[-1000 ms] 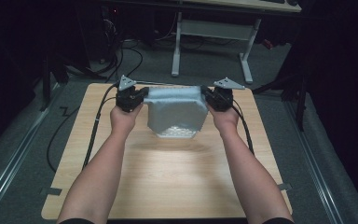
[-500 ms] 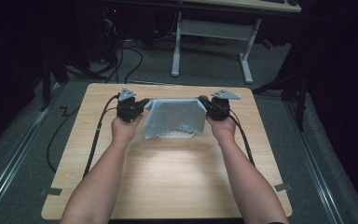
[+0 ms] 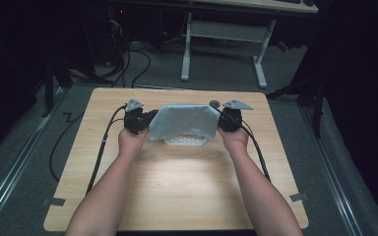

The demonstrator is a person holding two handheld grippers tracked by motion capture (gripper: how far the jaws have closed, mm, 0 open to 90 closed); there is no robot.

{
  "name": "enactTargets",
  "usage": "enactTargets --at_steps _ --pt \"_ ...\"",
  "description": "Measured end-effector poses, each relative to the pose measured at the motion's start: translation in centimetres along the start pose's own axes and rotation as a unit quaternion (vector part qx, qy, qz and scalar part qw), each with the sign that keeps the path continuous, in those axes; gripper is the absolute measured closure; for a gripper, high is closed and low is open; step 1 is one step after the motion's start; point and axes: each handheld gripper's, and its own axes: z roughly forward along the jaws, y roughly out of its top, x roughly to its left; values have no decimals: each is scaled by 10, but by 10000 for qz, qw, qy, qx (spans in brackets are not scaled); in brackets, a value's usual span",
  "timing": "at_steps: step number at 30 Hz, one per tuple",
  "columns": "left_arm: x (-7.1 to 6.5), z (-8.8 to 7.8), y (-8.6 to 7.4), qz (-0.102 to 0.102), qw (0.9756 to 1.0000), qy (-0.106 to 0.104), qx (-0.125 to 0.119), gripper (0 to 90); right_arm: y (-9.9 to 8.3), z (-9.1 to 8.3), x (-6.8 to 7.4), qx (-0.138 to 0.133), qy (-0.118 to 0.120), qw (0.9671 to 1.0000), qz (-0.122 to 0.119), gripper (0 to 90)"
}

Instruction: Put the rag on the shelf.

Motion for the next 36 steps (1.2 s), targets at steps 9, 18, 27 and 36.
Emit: enactTargets --at_steps 9,18,27,36 --pt "1 -4 2 -16 9999 103 -22 766 2 -2 -2 5 -59 10000 13 758" --pt "11 -19 11 -107 9990 409 -157 643 8 -11 -12 -91 -244 9996 62 675" --pt "14 -28 16 -71 9983 537 -210 641 11 -19 -21 -112 -380 9992 44 664" --pt "18 -39 7 -66 9977 647 -184 641 10 -29 -23 -53 -496 9987 -107 642"
